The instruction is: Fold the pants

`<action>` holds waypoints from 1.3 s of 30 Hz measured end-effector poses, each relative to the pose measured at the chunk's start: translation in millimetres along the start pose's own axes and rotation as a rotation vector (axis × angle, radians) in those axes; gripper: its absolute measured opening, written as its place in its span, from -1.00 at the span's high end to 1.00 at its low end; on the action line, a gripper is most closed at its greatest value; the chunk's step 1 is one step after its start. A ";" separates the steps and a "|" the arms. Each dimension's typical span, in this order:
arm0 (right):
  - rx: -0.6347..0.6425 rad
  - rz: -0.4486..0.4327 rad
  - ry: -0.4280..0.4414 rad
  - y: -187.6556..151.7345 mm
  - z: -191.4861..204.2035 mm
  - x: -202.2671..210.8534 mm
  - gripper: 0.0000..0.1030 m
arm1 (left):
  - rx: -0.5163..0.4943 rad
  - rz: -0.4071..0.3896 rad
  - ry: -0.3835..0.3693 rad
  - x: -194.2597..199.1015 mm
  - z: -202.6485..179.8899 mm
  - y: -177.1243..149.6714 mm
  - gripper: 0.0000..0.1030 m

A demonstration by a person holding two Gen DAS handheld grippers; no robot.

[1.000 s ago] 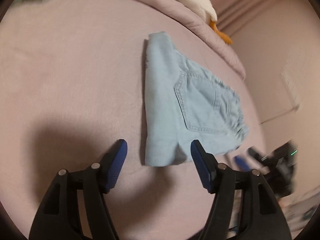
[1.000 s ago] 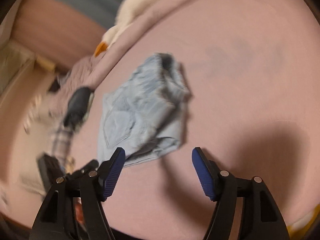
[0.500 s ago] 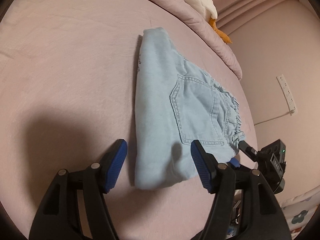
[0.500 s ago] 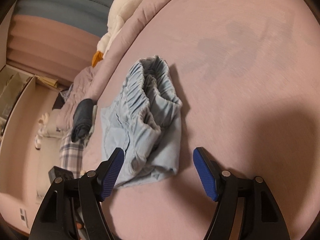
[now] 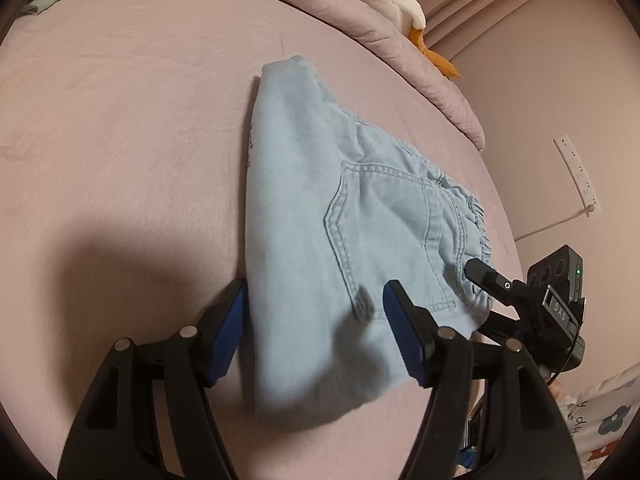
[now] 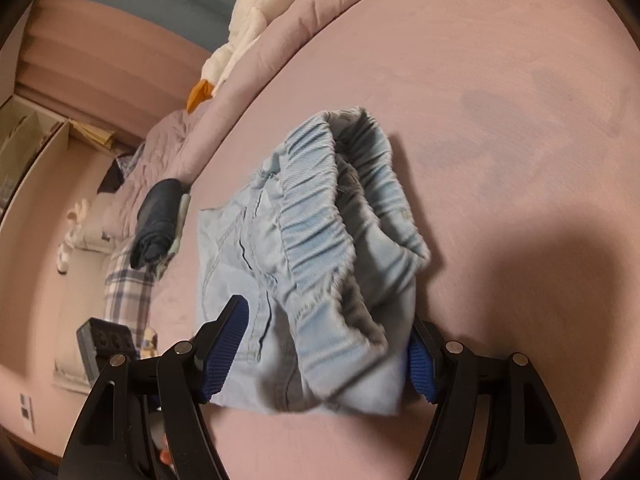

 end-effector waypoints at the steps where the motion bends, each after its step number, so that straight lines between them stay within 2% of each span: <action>1: 0.002 0.002 0.002 1.3 0.3 -1.4 -0.42 | -0.001 0.000 -0.001 -1.0 0.0 1.2 -0.31; 6: 0.009 0.013 0.010 6.9 -0.7 -4.5 -0.42 | 0.002 -0.002 -0.004 -7.0 -1.9 8.2 -0.32; 19: 0.045 0.029 0.013 24.1 2.9 -14.1 -0.47 | -0.047 0.013 0.013 -20.0 -9.7 24.7 -0.52; 29: 0.088 0.015 0.005 28.6 8.8 -21.1 -0.47 | -0.071 0.005 0.037 -30.1 -15.1 33.6 -0.55; 33: 0.104 0.001 0.007 26.5 9.5 -20.9 -0.46 | -0.096 -0.001 0.059 -31.1 -18.2 32.7 -0.52; 39: 0.114 -0.016 -0.003 21.2 14.0 -20.7 -0.39 | -0.149 0.007 0.139 -33.6 -23.7 31.0 -0.28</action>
Point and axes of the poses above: each gripper's, at about its wrist camera, not at the fingertips, and x roughly against the way its jaws point, z to its left, y to its top, the point moved 1 cm from there along -x, roughly the way its jaws point, and after that the axes turned 7 degrees about -x, right-handed, at the moved point
